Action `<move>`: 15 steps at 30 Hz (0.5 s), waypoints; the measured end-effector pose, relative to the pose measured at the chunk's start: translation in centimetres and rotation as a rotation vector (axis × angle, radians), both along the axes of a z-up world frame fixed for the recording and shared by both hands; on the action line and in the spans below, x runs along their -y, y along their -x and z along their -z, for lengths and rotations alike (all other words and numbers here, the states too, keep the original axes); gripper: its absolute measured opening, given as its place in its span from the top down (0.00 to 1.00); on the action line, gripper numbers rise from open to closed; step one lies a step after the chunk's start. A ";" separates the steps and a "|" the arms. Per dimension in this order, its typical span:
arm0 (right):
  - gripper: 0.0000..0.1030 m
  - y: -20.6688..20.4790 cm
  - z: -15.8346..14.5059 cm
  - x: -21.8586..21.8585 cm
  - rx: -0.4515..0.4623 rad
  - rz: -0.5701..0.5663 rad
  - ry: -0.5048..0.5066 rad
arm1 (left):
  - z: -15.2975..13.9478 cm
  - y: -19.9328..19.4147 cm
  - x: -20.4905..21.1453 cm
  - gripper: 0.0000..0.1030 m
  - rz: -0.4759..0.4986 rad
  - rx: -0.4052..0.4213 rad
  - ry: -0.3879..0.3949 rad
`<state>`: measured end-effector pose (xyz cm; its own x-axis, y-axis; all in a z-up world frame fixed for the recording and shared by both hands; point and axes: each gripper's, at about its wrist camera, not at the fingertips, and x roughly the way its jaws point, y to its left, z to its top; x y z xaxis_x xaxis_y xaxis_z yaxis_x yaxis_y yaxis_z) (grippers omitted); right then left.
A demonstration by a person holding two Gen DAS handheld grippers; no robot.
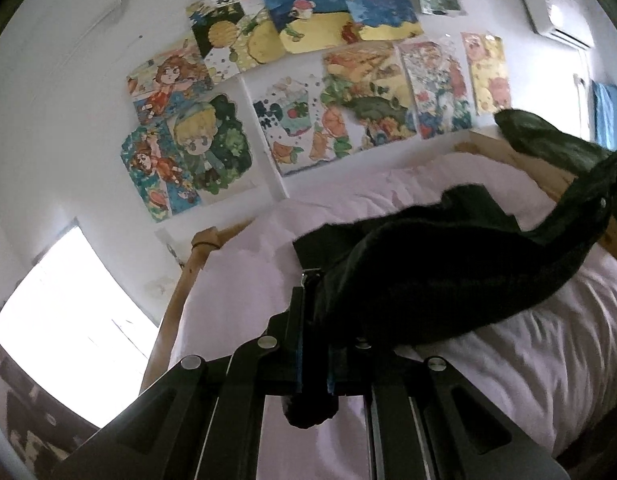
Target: Fold large clothes
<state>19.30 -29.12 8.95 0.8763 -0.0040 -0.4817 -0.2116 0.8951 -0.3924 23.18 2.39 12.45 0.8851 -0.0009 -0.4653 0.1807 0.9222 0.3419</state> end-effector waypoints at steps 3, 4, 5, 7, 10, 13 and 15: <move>0.93 -4.0 -1.5 0.8 0.017 0.040 -0.035 | -1.3 -3.1 0.7 0.93 -0.025 0.028 -0.014; 0.93 -5.3 -1.9 0.9 0.024 0.057 -0.035 | -1.8 -4.1 0.9 0.93 -0.035 0.036 -0.015; 0.93 -6.6 -2.2 1.0 0.028 0.071 -0.036 | -1.9 -4.9 0.9 0.93 -0.043 0.040 -0.014; 0.93 -9.3 -2.6 1.1 0.034 0.103 -0.038 | -2.7 -7.7 1.2 0.93 -0.064 0.053 -0.008; 0.93 -12.9 -2.7 1.4 0.038 0.140 -0.058 | -2.7 -11.0 1.9 0.93 -0.098 0.068 -0.017; 0.93 -16.6 -2.5 1.8 0.048 0.167 -0.093 | -2.1 -14.7 2.9 0.93 -0.129 0.102 -0.067; 0.93 -18.9 -2.0 2.1 0.044 0.180 -0.102 | -1.4 -16.5 3.1 0.93 -0.138 0.109 -0.089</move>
